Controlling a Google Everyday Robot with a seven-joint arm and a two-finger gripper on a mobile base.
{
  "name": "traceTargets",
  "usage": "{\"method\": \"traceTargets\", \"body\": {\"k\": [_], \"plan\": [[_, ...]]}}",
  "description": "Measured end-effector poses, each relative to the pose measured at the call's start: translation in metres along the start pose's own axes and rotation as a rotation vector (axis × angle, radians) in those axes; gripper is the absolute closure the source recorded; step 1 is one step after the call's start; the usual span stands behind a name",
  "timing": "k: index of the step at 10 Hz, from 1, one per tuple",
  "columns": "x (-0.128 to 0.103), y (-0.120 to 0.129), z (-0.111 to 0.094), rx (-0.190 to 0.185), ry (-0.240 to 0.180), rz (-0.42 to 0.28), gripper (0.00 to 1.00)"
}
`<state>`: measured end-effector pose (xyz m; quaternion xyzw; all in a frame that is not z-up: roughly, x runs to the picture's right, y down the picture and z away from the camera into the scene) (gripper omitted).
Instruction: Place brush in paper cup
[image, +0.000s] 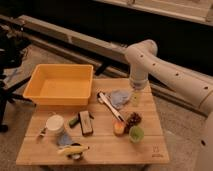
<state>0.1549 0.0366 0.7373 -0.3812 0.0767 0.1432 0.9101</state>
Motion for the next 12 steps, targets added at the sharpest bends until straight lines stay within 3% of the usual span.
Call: {"method": "traceTargets", "body": {"k": [2, 4, 6, 9, 11, 12], "plan": [[-0.023, -0.001, 0.009, -0.053, -0.054, 0.104, 0.35], [-0.043, 0.003, 0.019, -0.063, -0.084, 0.174, 0.35], [-0.060, 0.006, 0.027, -0.037, -0.096, 0.193, 0.35], [-0.095, 0.014, 0.051, 0.045, -0.095, 0.261, 0.35], [-0.107, 0.015, 0.067, 0.066, -0.086, 0.288, 0.35], [-0.113, 0.016, 0.076, 0.059, -0.081, 0.293, 0.35]]}}
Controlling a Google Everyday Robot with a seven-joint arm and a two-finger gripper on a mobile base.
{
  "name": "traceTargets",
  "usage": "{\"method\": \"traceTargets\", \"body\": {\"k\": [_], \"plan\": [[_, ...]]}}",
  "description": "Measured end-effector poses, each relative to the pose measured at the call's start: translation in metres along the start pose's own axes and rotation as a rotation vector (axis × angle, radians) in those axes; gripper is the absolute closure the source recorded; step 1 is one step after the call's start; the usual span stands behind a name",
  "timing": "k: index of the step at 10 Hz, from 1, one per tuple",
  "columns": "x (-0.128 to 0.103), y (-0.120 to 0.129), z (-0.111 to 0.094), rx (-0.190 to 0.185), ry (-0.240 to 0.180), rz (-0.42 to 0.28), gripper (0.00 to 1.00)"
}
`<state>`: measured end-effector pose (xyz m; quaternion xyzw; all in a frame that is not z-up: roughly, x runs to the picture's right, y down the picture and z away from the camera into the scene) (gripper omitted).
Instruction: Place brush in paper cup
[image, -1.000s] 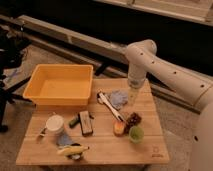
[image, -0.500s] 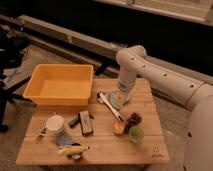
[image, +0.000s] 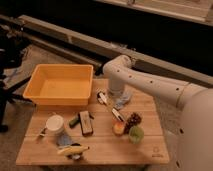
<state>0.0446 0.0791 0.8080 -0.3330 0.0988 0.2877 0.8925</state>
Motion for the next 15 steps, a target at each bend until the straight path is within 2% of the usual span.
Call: {"method": "traceTargets", "body": {"k": [3, 7, 9, 11, 13, 15], "plan": [[0.007, -0.003, 0.026, -0.054, 0.013, 0.023, 0.35], [0.002, 0.002, 0.025, -0.061, 0.006, -0.025, 0.35], [0.008, 0.008, 0.046, -0.098, 0.032, -0.021, 0.35], [0.018, 0.006, 0.060, -0.139, 0.044, 0.021, 0.35], [0.037, -0.003, 0.073, -0.183, 0.053, 0.099, 0.35], [0.045, -0.008, 0.077, -0.202, 0.049, 0.151, 0.35]]}}
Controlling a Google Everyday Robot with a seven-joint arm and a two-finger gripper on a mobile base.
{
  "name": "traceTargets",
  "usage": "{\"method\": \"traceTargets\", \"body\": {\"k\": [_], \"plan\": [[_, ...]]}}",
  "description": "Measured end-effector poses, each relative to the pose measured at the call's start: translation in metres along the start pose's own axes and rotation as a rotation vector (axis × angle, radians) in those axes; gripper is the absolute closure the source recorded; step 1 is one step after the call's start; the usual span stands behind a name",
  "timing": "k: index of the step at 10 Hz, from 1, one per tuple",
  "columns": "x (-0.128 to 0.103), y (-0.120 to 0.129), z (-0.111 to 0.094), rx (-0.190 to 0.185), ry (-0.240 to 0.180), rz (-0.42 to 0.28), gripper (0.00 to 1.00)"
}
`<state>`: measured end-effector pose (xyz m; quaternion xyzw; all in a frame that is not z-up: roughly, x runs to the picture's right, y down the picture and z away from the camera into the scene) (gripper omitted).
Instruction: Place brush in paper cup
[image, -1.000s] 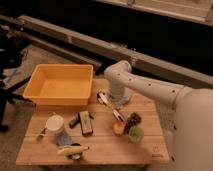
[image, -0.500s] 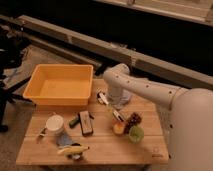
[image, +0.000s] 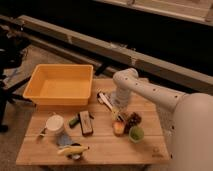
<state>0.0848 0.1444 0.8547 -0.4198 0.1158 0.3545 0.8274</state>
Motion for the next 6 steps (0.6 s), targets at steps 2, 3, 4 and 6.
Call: {"method": "traceTargets", "body": {"k": [2, 3, 4, 6], "plan": [[-0.003, 0.000, 0.000, -0.002, -0.008, 0.009, 0.35], [-0.009, 0.003, -0.002, 0.001, -0.020, 0.006, 0.35], [-0.017, 0.005, -0.005, 0.008, -0.035, 0.006, 0.35], [-0.024, 0.003, -0.009, 0.020, -0.060, 0.021, 0.35]]}}
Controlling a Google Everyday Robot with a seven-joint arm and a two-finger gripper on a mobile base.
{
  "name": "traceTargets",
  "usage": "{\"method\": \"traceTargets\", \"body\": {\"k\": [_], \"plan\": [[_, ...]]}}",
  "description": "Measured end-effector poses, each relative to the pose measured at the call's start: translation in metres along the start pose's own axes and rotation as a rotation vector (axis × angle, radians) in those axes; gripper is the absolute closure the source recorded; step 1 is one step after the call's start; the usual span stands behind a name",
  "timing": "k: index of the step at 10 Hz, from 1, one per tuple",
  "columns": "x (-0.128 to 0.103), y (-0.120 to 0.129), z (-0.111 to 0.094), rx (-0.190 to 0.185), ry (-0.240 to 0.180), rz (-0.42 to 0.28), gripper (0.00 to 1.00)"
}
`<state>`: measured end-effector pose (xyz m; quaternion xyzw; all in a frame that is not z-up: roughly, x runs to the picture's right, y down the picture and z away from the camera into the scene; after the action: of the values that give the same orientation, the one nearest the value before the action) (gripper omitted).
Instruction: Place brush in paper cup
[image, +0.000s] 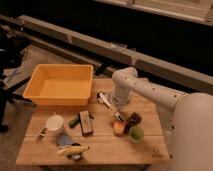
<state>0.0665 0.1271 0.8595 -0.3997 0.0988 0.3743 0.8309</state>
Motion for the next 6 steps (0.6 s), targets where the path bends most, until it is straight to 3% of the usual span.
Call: {"method": "traceTargets", "body": {"k": [3, 6], "plan": [[-0.010, -0.003, 0.006, 0.016, -0.003, 0.022, 0.35], [-0.005, -0.008, 0.023, 0.032, 0.046, 0.048, 0.35]]}}
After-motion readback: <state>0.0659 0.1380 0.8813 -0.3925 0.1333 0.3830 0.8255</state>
